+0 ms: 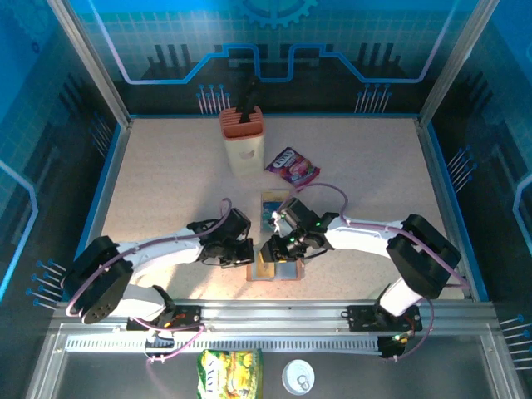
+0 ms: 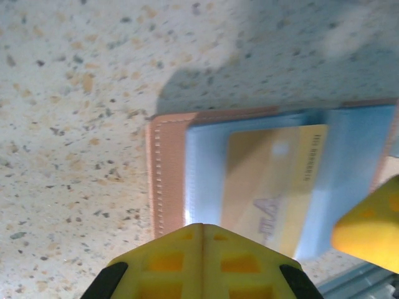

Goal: Take the credit cards out of the card holder

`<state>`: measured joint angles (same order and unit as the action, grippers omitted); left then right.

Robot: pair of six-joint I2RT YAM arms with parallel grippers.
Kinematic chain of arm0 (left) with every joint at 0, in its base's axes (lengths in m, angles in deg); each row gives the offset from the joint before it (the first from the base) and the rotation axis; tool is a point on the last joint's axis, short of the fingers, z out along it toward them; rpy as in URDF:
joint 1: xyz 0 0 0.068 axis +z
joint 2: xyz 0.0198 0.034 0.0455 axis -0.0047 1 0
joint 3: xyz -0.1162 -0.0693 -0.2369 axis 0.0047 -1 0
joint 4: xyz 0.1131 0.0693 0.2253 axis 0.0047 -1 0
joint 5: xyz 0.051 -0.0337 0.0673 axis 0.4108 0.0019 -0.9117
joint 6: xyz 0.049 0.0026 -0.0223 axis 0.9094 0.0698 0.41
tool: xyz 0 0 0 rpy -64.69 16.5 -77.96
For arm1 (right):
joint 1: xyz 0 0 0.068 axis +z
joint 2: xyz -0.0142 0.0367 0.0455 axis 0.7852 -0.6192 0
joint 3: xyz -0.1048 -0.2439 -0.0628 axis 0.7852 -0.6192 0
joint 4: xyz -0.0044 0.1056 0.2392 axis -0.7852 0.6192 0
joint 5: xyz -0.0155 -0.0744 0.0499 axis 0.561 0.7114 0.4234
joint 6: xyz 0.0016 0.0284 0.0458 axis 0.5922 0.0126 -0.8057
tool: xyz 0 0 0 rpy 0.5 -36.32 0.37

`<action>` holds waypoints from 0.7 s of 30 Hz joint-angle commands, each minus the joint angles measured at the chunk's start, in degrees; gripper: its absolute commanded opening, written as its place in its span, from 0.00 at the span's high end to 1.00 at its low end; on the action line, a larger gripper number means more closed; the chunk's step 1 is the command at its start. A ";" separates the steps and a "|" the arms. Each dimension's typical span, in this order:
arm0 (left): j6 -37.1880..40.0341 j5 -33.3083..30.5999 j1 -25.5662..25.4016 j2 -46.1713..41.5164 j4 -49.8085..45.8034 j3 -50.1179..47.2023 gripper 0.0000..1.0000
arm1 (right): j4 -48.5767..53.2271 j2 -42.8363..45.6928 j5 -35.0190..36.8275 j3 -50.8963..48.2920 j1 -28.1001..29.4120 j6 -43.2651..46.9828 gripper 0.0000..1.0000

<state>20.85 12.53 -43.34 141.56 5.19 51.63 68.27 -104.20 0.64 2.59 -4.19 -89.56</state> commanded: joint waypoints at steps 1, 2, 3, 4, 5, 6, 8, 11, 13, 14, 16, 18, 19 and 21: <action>0.49 -0.21 0.30 -3.02 -1.97 1.64 1.00 | 1.21 1.86 -0.08 0.74 -0.64 0.18 0.61; 0.17 0.21 0.32 -3.17 -1.46 1.47 1.00 | 1.14 2.13 -0.06 0.38 -0.75 0.02 0.61; -0.06 0.92 0.25 -2.86 -0.75 1.42 1.00 | 0.76 2.41 -0.09 0.00 -0.84 -0.11 0.61; -0.29 1.57 0.19 -2.33 -0.10 1.33 1.00 | 0.29 2.68 -0.34 -0.47 -0.87 -0.14 0.61; -0.42 2.23 0.12 -1.57 0.32 1.46 1.00 | -0.56 2.92 -0.60 -0.95 -1.01 -0.27 0.61; -0.52 2.38 -0.03 -0.94 0.47 1.59 1.00 | -1.15 3.17 -0.91 -1.41 -1.15 -0.45 0.61; -0.68 2.36 -0.35 -0.29 1.04 1.68 1.00 | -2.15 3.72 -1.07 -2.38 -1.39 -0.72 0.61; -0.69 2.45 -0.46 0.32 1.51 1.53 1.00 | -2.46 3.95 -0.90 -3.22 -1.89 -1.00 0.61; -0.78 2.66 -0.44 1.05 1.78 1.12 1.00 | -2.57 3.78 -0.82 -3.54 -2.35 -1.28 0.61; -0.79 2.99 -0.57 1.44 2.15 0.94 1.00 | -2.63 3.69 -0.94 -3.79 -2.42 -1.43 0.61; -0.84 3.76 -0.88 1.74 3.63 0.37 1.00 | -3.23 3.55 -1.03 -4.17 -2.54 -1.49 0.61; -0.95 4.27 -0.94 2.42 4.34 0.10 1.00 | -4.68 3.34 -1.49 -4.92 -2.56 -2.16 0.62; -0.87 4.43 -0.88 2.85 4.34 0.10 1.00 | -5.29 3.01 -1.71 -5.23 -2.59 -2.60 0.62; -0.87 4.67 -0.89 3.27 4.35 0.01 1.00 | -5.86 2.34 -1.81 -5.53 -2.64 -3.10 0.62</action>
<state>20.61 15.44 -43.95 143.75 8.66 52.06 64.29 -101.32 0.12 -1.89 -6.18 -91.42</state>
